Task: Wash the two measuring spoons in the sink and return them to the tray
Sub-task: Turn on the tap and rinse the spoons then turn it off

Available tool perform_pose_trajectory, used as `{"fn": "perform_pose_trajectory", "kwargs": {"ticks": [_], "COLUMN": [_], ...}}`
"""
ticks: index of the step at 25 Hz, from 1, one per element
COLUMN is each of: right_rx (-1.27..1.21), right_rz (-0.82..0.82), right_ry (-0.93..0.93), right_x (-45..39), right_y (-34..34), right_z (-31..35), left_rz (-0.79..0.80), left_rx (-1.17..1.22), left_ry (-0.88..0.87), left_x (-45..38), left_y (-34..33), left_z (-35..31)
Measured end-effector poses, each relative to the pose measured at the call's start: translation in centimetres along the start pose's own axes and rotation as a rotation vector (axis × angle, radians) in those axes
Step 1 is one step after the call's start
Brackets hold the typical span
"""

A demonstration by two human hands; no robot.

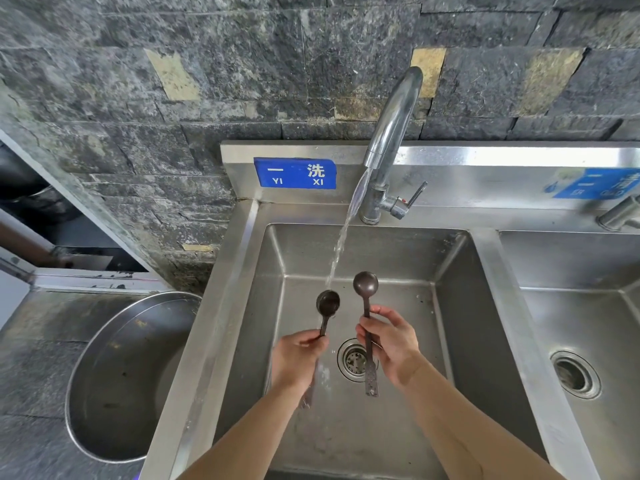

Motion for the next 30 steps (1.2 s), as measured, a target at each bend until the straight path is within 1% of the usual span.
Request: {"fn": "perform_pose_trajectory", "kwargs": {"ticks": [2,4,6,7,8,9,10,11,12,14,17,19,21,23,24,27,30], "right_rx": [-0.017,-0.031,-0.036,-0.038,-0.039,-0.040,-0.038,-0.029,-0.014,0.002,0.009,0.075,0.106,0.127,0.155,0.208,0.165], "right_rz": [0.009,0.004,0.005,0.008,0.011,0.014,0.016,0.016,0.014,0.017,0.043,0.034,0.017,-0.017,-0.041,-0.077,-0.076], "right_ry": [0.000,-0.004,-0.005,-0.004,-0.007,-0.015,-0.024,-0.033,-0.044,-0.083,-0.151,-0.191,-0.221,-0.236,-0.238,-0.227,-0.227], "right_x": [0.2,0.4,0.5,0.5,0.4,0.4,0.4,0.3,0.2,0.1,0.0,-0.1,0.0,-0.1,-0.2,-0.6,-0.8], "right_y": [-0.3,-0.4,-0.3,-0.3,-0.2,-0.2,-0.2,-0.2,-0.1,0.0,0.5,1.2,1.7,2.1,2.4,3.1,3.1], "right_z": [-0.1,0.0,0.0,0.1,0.1,0.1,0.0,-0.2,-0.5,-1.7,-4.2,-5.6,-7.0,-8.1,-8.4,-8.6,-8.5], "left_rz": [-0.042,-0.113,-0.175,-0.161,-0.113,-0.041,0.028,0.070,0.083,0.090,0.112,0.131,0.172,0.194,0.177,0.105,0.128], "left_rx": [-0.236,-0.409,-0.484,-0.417,-0.271,-0.067,0.143,0.298,0.368,0.426,0.580,0.641,0.674,0.660,0.609,0.385,0.322], "left_ry": [-0.105,-0.182,-0.238,-0.255,-0.246,-0.202,-0.123,-0.018,0.087,0.272,0.488,0.599,0.641,0.631,0.597,0.440,0.339], "left_x": [-0.6,-1.2,-1.9,-2.3,-2.8,-3.2,-3.3,-3.3,-3.3,-3.0,-1.9,-0.8,0.1,0.6,0.6,-0.3,-1.1], "left_y": [0.5,0.7,0.7,0.4,0.0,-0.6,-1.4,-2.1,-2.6,-3.1,-4.2,-5.1,-6.3,-7.4,-7.5,-7.4,-7.9], "left_z": [-2.7,-5.1,-7.0,-7.5,-7.5,-7.0,-6.2,-4.9,-3.4,-0.3,4.2,6.6,8.1,8.7,8.8,8.1,7.0]}}
Point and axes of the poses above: each hand's wrist, its own x-axis away from the middle knuckle, its own y-axis out of the back of the hand, z = x × y, the point moved 9 cm from there along -x, towards the middle knuckle, and after that the axes turned 10 degrees about z, right-handed, at the moved point
